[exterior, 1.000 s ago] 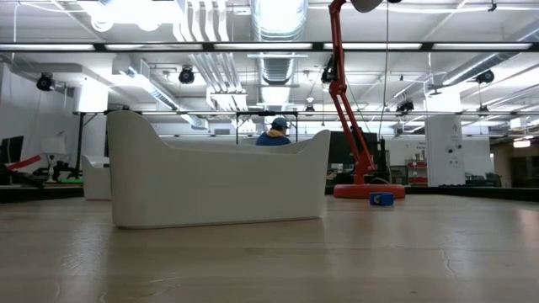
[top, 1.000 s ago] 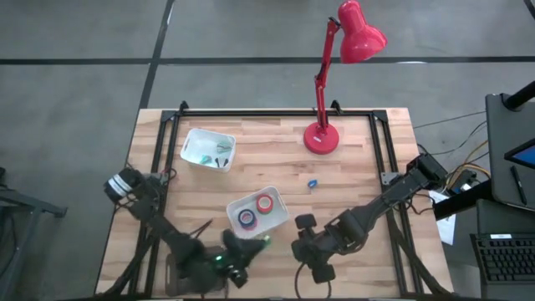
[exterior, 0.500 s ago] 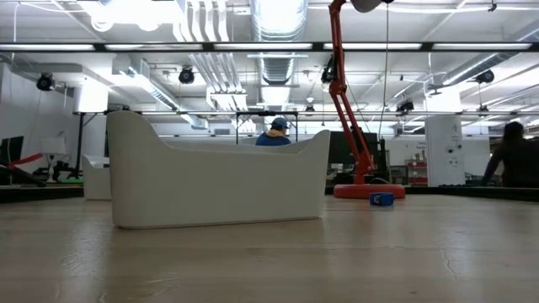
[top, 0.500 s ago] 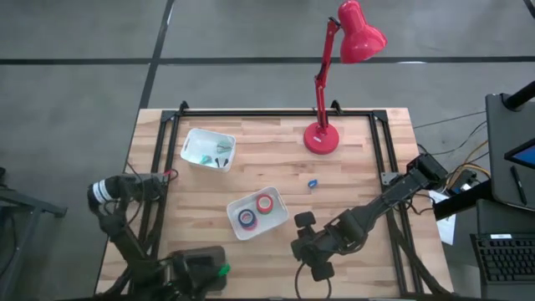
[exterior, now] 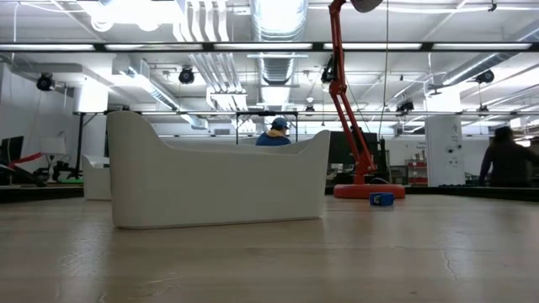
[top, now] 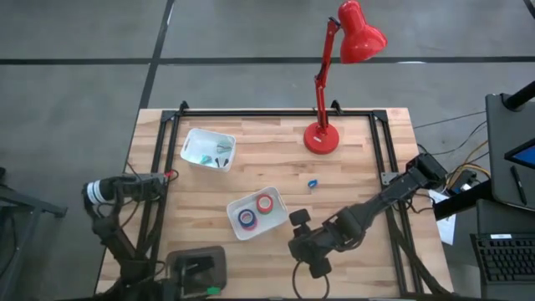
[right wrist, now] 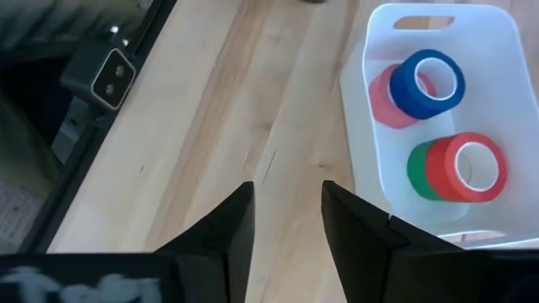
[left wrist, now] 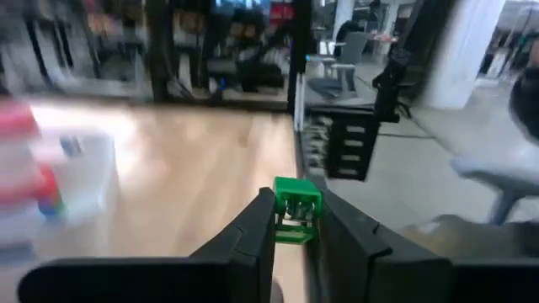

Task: Pick and place Stapler, Stapler remover, tape
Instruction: Put the green stapler into the black bin

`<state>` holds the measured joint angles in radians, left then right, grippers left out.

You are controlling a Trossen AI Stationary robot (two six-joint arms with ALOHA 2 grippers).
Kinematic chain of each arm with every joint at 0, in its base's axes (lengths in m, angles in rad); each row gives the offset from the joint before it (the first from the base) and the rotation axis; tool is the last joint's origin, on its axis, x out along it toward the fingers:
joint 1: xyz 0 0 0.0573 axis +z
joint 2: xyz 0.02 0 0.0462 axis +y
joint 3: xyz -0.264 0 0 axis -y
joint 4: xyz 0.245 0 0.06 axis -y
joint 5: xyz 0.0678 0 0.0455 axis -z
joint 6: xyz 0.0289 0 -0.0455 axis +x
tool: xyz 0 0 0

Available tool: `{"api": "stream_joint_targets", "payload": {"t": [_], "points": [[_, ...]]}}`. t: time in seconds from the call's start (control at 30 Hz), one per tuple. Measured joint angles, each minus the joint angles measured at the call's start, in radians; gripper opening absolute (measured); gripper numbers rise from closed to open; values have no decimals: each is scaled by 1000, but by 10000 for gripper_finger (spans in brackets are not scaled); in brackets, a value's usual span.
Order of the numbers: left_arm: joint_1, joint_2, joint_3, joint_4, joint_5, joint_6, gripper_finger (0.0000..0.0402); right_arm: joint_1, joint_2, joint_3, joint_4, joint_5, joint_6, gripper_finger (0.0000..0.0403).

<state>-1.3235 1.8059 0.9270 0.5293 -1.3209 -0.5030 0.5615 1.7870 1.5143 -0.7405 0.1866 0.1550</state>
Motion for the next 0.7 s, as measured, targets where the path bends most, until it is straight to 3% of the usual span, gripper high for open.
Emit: {"api": "stream_joint_targets", "payload": {"t": [0.17, 0.27, 0.37, 0.5, 0.7], "points": [[43, -13, -66, -206, 134, -457, 83, -7, 0, -2, 25, 0, -32, 125], [84, -51, -94, -326, 197, -636, 83, -11, 0, -2, 40, 0, -51, 121], [108, -103, -115, -395, 239, -686, 84, -14, 0, -2, 52, 0, -55, 118], [119, -188, -135, -480, 393, -733, 82, -15, 0, -5, 52, 0, -54, 114], [125, -248, -148, -562, 454, -756, 87, -15, 0, -24, 71, -2, -52, 111]]}}
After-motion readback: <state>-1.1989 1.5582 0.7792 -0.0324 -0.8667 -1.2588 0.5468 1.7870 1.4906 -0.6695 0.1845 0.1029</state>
